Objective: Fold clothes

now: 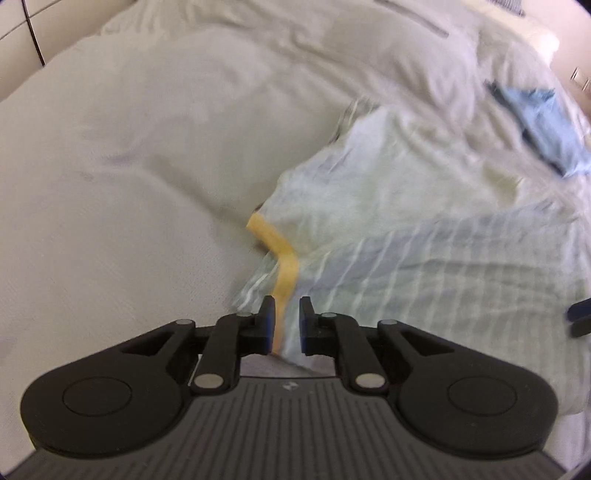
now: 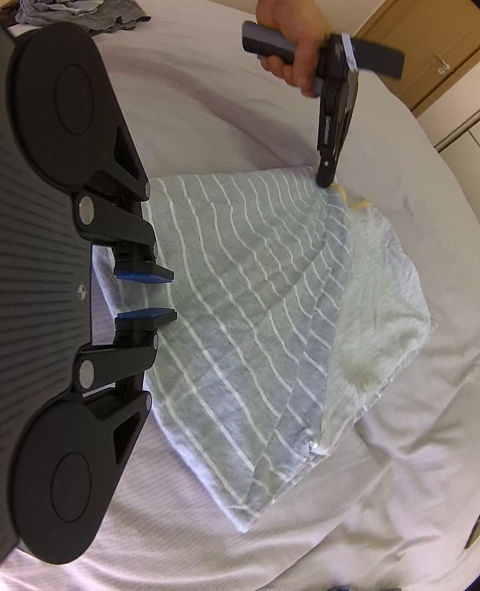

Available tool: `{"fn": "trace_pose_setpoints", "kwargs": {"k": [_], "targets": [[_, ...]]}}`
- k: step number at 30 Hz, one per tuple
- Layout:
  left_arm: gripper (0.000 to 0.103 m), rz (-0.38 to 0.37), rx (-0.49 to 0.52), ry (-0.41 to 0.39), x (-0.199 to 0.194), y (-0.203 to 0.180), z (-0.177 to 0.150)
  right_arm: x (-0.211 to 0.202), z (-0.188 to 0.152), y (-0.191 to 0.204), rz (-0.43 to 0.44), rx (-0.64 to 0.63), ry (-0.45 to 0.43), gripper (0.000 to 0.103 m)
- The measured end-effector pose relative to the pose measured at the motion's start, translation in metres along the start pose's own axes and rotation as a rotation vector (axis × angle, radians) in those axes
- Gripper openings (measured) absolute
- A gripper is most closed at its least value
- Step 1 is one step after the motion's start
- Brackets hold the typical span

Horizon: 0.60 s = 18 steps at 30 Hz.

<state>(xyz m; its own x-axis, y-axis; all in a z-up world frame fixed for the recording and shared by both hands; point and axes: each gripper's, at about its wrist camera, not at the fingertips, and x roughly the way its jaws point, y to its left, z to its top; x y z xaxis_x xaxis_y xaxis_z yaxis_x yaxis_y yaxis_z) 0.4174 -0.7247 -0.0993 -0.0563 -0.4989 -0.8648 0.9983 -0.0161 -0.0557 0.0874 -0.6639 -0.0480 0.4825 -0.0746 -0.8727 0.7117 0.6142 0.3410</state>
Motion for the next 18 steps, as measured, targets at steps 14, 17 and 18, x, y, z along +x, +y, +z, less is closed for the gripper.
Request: {"fn": "trace_pose_setpoints", "kwargs": {"k": [14,17,18], "targets": [[0.021,-0.034,0.080,0.026,0.047,-0.009,0.034,0.036,0.071,-0.037,-0.090,-0.178,-0.096,0.017],[0.018,-0.030,0.072,-0.013,0.029,-0.015,0.041,0.034,0.085,-0.056,-0.131,-0.143,-0.136,0.000],[0.018,-0.036,0.068,-0.027,0.023,-0.018,0.044,0.033,0.090,-0.063,-0.144,-0.131,-0.150,0.001]]}}
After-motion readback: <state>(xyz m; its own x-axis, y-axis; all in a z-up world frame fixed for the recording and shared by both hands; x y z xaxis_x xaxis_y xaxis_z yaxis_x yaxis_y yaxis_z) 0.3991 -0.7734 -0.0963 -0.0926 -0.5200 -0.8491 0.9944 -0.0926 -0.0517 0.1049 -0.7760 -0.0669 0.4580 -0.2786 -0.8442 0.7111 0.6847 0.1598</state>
